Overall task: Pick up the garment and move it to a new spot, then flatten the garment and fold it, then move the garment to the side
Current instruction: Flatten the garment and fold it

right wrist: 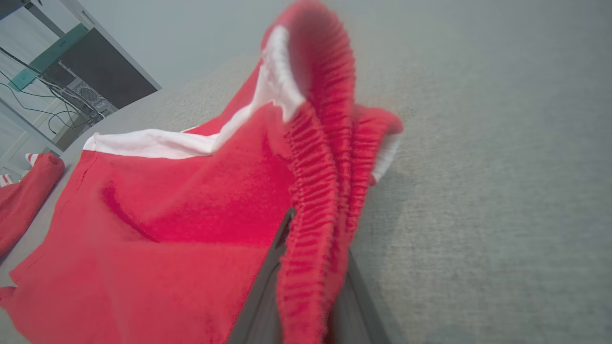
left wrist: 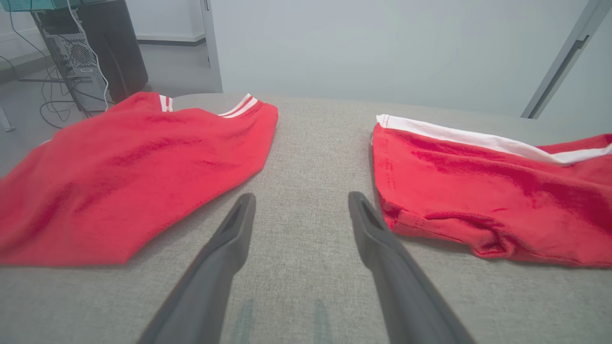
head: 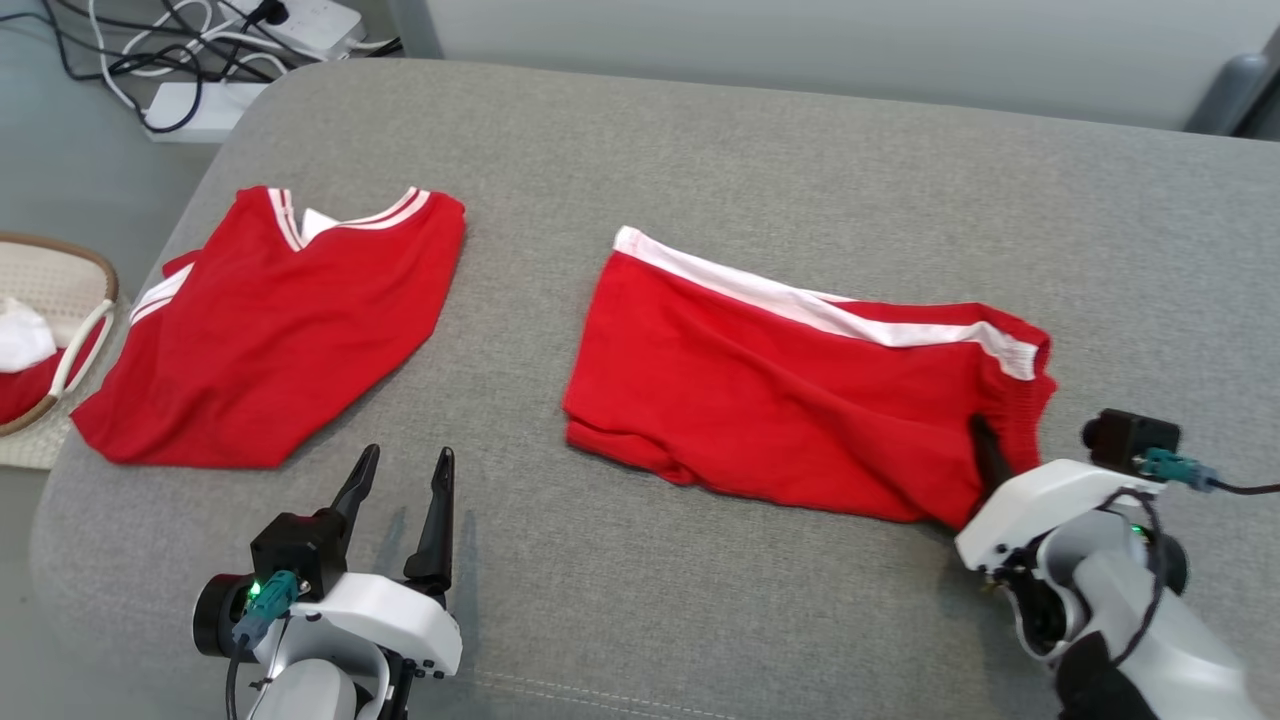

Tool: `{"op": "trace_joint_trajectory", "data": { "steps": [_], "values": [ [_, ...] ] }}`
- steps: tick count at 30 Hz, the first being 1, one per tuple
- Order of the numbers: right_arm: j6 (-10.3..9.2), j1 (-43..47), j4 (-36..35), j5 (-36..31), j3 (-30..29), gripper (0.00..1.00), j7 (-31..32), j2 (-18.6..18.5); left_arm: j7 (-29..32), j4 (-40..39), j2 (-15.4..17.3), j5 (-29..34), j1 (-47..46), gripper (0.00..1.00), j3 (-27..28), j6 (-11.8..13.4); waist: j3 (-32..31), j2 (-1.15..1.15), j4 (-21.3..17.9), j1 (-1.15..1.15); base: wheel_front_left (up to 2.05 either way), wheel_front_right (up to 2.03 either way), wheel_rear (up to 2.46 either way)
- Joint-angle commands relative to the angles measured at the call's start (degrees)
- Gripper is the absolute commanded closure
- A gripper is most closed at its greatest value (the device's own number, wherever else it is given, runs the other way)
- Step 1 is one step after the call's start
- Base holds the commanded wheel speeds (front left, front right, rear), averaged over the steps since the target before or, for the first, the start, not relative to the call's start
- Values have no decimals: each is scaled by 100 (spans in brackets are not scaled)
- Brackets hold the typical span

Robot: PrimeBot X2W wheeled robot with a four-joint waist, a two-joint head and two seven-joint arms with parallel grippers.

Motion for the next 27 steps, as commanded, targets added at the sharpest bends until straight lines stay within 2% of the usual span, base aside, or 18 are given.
{"op": "trace_joint_trajectory", "data": {
  "steps": [1, 10, 13, 16, 21, 27],
  "values": [
    [23, -36, -74, 53, 34, 100, -120, -156, -34, -160, 64, -96, -34, 0, 165, 16, -62, 0, -98, 0, 0, 0, 0],
    [23, -134, -251, 21, 239, 100, -78, -666, -34, -176, 64, -255, 34, 0, 59, 65, -212, 0, -479, 0, 0, 0, 0],
    [23, -250, -542, 11, 623, 100, 213, -698, -34, -179, 64, -310, 49, 0, 7, 88, -232, 0, -570, 0, 0, 0, 0],
    [23, -337, -991, 285, 974, 100, 681, -617, -34, -173, 64, -363, 45, 0, -72, 111, -249, 0, -599, 0, 0, 0, 0],
    [23, -424, -1816, 895, 1506, 100, 1372, -537, -34, -163, 64, -471, 42, 0, -245, 120, -241, 0, -465, 0, 0, 0, 0],
    [23, -597, -2029, 1136, 1841, 100, 1539, -483, -34, -174, 64, -582, 35, 0, -419, 153, -158, 0, -143, 0, 0, 0, 0]
  ]
}}
